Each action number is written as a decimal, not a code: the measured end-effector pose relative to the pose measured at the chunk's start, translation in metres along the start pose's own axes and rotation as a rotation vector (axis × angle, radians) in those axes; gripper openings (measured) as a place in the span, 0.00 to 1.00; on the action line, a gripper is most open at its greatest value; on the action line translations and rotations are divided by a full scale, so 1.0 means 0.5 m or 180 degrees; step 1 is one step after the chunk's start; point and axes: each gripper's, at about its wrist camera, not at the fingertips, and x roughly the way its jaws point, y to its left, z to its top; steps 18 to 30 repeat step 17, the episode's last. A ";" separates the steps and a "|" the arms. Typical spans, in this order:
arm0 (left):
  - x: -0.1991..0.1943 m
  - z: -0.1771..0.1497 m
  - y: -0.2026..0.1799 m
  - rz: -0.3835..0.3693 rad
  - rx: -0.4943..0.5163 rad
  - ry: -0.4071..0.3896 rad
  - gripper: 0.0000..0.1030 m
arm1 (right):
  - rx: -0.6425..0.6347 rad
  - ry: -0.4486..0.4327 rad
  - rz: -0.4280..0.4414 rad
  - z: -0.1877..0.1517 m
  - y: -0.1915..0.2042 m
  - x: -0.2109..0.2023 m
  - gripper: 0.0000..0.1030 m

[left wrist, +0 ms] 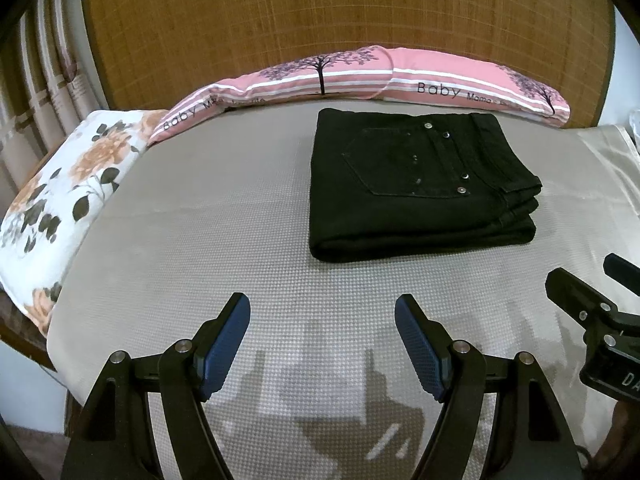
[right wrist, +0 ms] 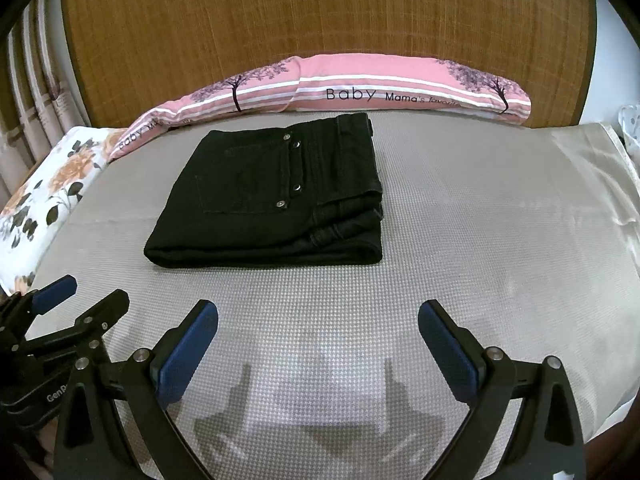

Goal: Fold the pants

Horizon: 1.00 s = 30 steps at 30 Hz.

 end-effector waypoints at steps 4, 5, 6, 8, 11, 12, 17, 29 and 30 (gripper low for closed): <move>0.000 0.001 0.001 -0.0006 0.0006 0.0004 0.73 | -0.0001 0.0003 -0.0002 -0.002 0.001 0.000 0.96; 0.001 0.002 0.001 -0.0019 0.0008 0.0001 0.73 | -0.0002 0.0001 0.0006 -0.001 0.000 0.001 0.96; 0.002 0.003 0.001 -0.0024 0.0014 0.0002 0.73 | -0.0007 0.0003 -0.0003 -0.001 0.000 0.001 0.96; 0.002 0.004 0.002 -0.0037 0.0021 -0.0001 0.73 | -0.0006 0.0004 -0.0003 -0.003 0.000 0.001 0.96; 0.002 0.003 0.001 -0.0047 0.0033 0.0002 0.73 | -0.0004 0.0008 -0.0004 -0.004 0.000 0.001 0.96; 0.001 0.002 0.000 -0.0054 0.0040 0.0001 0.73 | -0.0006 0.0009 -0.0001 -0.005 -0.001 0.002 0.96; -0.001 0.002 0.000 -0.0063 0.0047 0.0005 0.73 | -0.0002 0.0007 -0.0011 -0.008 0.001 0.002 0.96; -0.001 0.002 0.000 -0.0063 0.0047 0.0005 0.73 | -0.0002 0.0007 -0.0011 -0.008 0.001 0.002 0.96; -0.001 0.002 0.000 -0.0063 0.0047 0.0005 0.73 | -0.0002 0.0007 -0.0011 -0.008 0.001 0.002 0.96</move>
